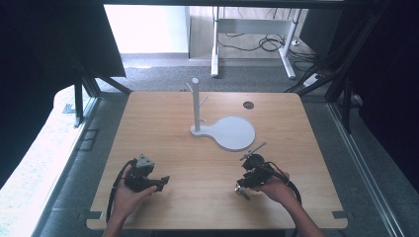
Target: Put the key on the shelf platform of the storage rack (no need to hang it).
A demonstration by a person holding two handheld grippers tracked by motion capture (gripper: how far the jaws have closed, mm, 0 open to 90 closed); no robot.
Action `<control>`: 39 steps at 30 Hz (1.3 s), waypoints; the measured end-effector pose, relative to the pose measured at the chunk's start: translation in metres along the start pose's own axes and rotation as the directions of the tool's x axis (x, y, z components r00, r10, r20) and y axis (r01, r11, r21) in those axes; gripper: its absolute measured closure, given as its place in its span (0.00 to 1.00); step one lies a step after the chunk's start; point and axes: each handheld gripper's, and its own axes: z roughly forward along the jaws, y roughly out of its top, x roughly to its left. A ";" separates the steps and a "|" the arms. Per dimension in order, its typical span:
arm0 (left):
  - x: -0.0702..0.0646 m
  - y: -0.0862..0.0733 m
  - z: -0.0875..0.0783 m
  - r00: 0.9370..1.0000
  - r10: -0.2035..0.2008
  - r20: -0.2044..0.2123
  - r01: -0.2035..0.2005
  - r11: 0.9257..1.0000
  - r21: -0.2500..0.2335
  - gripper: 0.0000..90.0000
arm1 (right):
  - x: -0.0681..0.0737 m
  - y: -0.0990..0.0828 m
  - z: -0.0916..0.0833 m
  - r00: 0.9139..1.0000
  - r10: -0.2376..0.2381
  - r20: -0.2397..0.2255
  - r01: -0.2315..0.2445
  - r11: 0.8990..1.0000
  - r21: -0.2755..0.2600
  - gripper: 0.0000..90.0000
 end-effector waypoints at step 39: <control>-0.004 -0.003 0.001 1.000 0.000 -0.006 0.000 1.000 -0.006 0.29 | 0.012 0.017 0.033 1.000 -0.026 -0.005 0.027 0.989 0.145 0.91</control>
